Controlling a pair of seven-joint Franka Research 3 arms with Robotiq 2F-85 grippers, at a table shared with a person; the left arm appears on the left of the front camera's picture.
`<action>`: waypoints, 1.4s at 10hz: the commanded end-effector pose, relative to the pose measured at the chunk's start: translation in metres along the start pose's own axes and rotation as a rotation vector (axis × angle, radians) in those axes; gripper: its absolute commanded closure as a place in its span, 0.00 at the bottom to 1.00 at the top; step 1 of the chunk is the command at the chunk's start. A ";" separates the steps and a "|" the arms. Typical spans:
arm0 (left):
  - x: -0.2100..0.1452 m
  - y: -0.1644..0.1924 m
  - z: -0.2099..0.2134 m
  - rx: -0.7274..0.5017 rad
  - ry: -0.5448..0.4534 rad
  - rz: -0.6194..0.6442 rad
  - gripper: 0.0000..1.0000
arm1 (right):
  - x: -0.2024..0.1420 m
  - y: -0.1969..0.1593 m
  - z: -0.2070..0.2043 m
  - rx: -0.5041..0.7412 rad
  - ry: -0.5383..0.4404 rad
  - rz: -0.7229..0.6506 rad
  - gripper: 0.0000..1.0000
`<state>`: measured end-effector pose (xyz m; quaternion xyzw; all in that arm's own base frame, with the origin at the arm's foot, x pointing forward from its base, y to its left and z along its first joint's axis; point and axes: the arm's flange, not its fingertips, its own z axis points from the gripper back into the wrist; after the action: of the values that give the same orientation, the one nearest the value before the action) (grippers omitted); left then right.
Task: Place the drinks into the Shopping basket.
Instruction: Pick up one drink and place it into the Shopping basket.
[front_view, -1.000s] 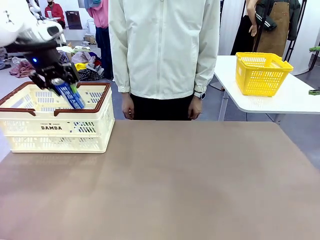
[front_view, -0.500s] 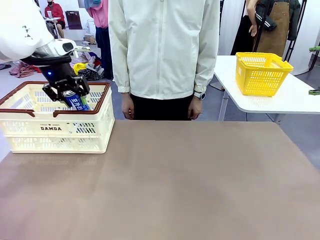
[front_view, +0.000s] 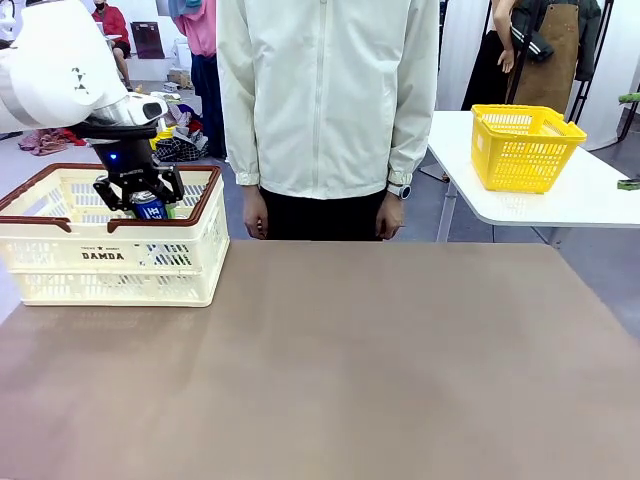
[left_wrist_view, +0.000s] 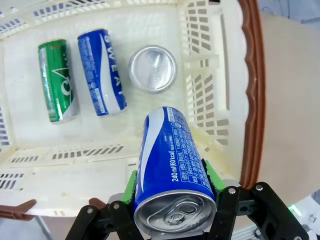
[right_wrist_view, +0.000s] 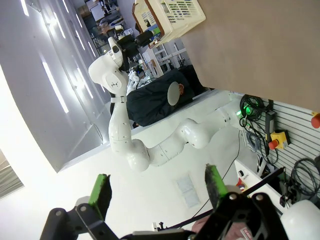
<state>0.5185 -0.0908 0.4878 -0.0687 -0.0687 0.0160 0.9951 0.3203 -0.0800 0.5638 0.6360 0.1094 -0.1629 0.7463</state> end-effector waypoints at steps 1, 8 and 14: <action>0.014 -0.001 0.005 0.034 0.031 0.021 1.00 | 0.000 0.004 0.001 0.013 0.008 0.005 0.00; 0.021 -0.004 -0.032 0.007 0.084 0.025 1.00 | 0.000 0.004 0.001 0.013 0.008 0.005 0.00; 0.019 0.000 -0.040 0.011 0.076 0.017 0.76 | 0.000 0.004 0.001 0.013 0.008 0.005 0.00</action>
<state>0.5453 -0.0965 0.4463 -0.0616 -0.0202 0.0168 0.9978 0.3204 -0.0800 0.5638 0.6360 0.1095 -0.1629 0.7463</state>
